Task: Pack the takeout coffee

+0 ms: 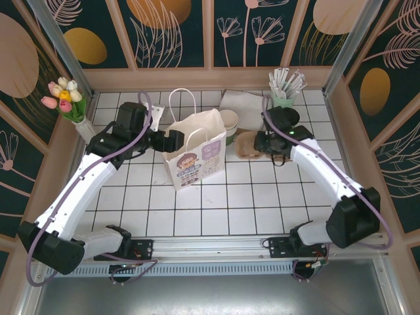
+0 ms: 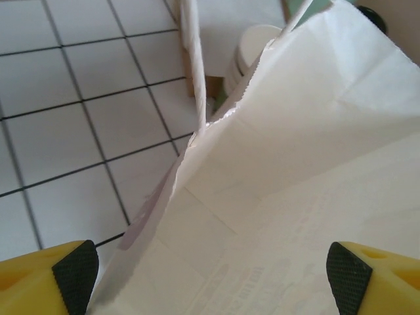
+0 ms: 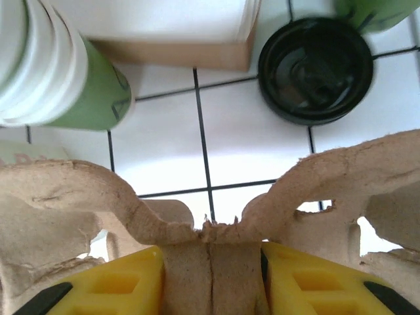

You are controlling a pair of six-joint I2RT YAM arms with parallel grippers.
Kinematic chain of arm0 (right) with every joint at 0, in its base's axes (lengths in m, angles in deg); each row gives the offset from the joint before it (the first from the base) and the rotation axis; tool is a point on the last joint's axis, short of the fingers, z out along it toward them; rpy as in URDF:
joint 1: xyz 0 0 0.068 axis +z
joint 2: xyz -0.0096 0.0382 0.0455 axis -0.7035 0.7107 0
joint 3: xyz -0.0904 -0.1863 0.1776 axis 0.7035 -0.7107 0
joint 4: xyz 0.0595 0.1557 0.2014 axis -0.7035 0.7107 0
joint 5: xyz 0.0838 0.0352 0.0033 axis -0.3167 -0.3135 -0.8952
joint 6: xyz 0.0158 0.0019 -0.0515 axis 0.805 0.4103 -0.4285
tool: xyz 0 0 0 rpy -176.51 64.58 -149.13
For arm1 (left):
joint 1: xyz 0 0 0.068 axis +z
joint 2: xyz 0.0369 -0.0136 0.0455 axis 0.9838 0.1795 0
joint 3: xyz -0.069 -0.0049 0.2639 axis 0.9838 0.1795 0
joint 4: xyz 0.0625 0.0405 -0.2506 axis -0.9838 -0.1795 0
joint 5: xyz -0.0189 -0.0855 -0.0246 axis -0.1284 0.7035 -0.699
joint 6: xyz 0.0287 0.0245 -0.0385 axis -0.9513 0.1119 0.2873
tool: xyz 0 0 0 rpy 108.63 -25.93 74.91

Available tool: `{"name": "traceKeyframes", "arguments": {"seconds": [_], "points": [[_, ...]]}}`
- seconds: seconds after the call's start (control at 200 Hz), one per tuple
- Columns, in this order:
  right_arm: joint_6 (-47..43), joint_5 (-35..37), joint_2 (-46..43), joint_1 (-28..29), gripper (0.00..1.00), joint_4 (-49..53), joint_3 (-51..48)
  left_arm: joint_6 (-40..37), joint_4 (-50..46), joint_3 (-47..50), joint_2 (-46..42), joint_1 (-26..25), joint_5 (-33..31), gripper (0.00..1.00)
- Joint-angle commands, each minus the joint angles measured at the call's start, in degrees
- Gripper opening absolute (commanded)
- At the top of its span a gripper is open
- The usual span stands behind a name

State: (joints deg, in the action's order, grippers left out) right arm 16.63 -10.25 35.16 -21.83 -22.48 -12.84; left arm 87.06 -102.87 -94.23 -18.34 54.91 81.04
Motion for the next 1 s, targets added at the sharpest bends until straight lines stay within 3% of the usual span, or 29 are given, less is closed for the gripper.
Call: {"name": "traceKeyframes", "arguments": {"seconds": [0.0,0.175,0.37,0.55,0.811,0.996], "points": [[-1.3,-1.9,-3.8,-2.5,0.37,6.4,6.6,-1.2,2.7,0.3,0.6,0.1,7.2,0.91],[-2.1,-7.8,-3.8,-1.9,0.36,8.5,18.2,-1.4,4.1,0.1,-1.2,0.1,10.0,0.97],[-2.2,-18.8,0.3,0.6,0.33,3.9,27.2,2.0,5.1,1.5,-5.7,0.3,-3.8,0.99],[-1.9,-25.8,6.7,3.8,0.33,0.0,36.3,11.5,4.9,1.8,-9.5,2.0,-14.4,0.99],[-0.6,-36.7,16.7,9.2,0.33,-1.8,49.7,25.4,-1.1,0.9,-9.8,3.0,-4.1,0.99],[3.0,-44.5,18.5,10.7,0.33,-5.3,48.7,30.7,-1.1,3.5,-11.3,3.1,0.8,0.92]]}}
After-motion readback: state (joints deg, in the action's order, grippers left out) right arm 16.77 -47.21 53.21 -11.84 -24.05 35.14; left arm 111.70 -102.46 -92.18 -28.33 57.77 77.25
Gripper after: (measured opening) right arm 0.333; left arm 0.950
